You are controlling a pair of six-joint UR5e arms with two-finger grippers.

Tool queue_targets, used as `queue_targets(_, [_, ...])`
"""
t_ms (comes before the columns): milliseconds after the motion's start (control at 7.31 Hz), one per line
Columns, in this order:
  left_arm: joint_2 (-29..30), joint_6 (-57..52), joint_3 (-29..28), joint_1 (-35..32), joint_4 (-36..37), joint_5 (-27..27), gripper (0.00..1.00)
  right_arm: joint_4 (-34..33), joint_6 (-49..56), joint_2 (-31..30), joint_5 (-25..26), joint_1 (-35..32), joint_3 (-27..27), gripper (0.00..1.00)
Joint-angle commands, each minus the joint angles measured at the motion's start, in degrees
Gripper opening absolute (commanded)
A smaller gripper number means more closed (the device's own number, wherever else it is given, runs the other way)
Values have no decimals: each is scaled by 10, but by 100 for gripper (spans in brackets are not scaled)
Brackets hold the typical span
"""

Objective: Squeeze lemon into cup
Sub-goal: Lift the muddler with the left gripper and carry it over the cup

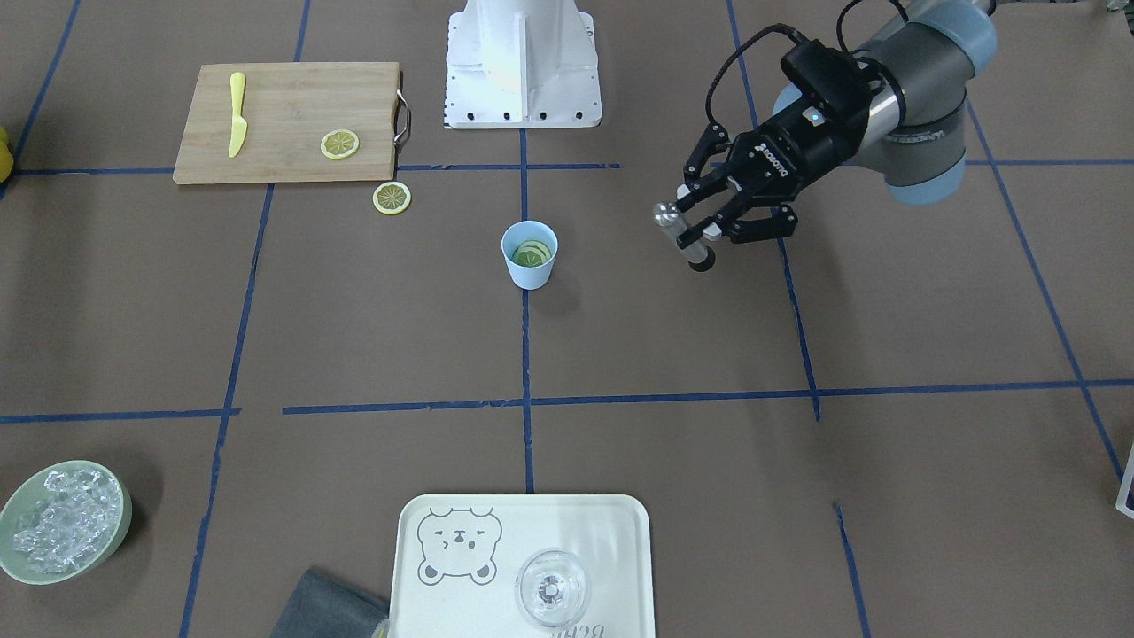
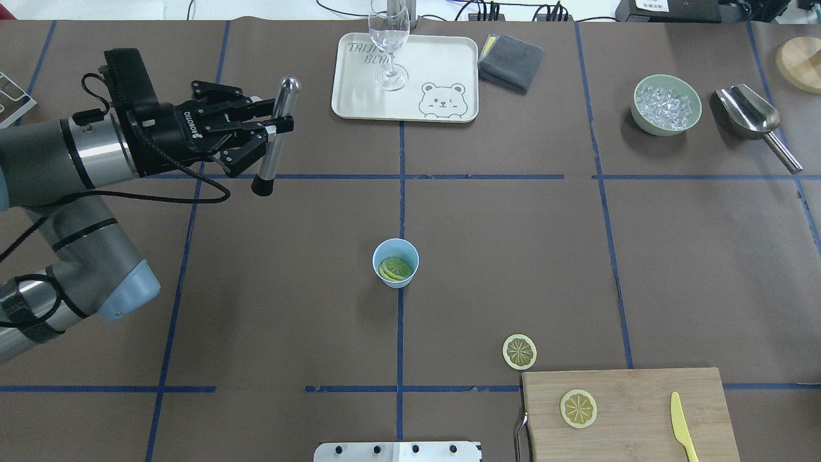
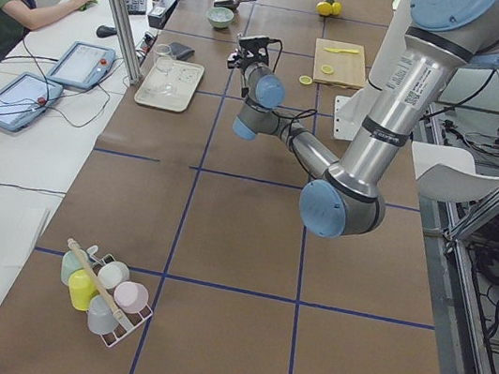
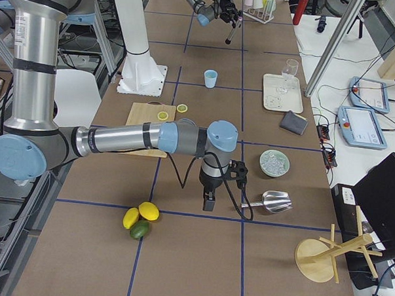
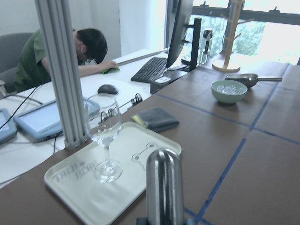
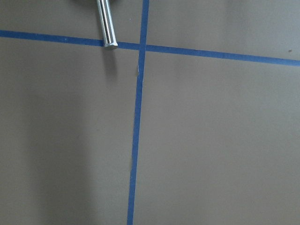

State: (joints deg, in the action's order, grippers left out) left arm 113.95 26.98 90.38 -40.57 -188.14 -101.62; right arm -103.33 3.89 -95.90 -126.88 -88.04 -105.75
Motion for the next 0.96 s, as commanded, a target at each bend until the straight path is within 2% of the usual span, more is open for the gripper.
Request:
queue_targets(0, [49,-3,-78,103,-159,104,0,1,1,-11,-23,-5,-2,100])
queue_targets(137, [73,-36,-84,121,-159,125,0,5,3,-12,-39,-14,-3,100])
queue_targets(410, [71,-51,-93,135,-159,129,0,88,-4,-50,-52,-18,3,100])
queue_targets(821, [91,-96,-130,164,-159,177,0,88,-4,-52,-51,-19,5,100])
